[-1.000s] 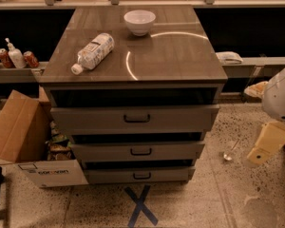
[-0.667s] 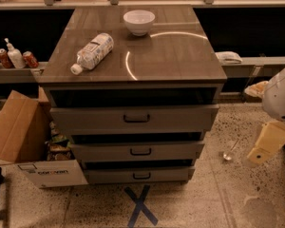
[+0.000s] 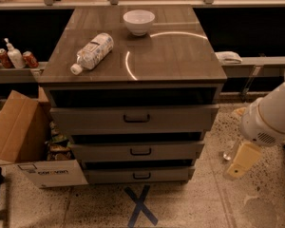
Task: Open bottom drawer
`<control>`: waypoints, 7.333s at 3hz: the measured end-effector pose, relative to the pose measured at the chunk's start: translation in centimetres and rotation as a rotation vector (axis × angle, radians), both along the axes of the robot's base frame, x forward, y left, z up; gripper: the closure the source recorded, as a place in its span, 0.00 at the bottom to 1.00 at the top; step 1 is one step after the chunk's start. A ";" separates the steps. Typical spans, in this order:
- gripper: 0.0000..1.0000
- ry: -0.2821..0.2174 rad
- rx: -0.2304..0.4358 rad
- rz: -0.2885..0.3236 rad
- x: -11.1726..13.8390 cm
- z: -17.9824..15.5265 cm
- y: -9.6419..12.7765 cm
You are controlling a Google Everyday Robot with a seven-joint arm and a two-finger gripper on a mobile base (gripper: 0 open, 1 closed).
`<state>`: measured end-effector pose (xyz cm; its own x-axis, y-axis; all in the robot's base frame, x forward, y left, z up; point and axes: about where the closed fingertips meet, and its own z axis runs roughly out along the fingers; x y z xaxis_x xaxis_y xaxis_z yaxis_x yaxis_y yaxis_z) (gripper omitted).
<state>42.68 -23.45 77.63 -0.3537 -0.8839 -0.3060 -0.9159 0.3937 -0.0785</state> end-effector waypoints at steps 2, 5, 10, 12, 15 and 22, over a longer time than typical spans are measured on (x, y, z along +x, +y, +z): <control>0.00 -0.028 0.053 0.062 1.0 -6.6 1.1; 0.00 0.057 -0.031 0.247 2.2 -19.3 -1.4; 0.00 0.118 -0.042 0.411 4.7 -37.1 -0.9; 0.00 0.130 0.039 0.438 6.4 -45.8 -0.3; 0.00 0.054 0.006 0.434 10.9 -51.8 -0.4; 0.95 -0.064 0.111 0.430 10.9 -55.3 1.9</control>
Offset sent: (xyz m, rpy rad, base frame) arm 0.0045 0.0087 -0.0548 0.0459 -0.0091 0.0470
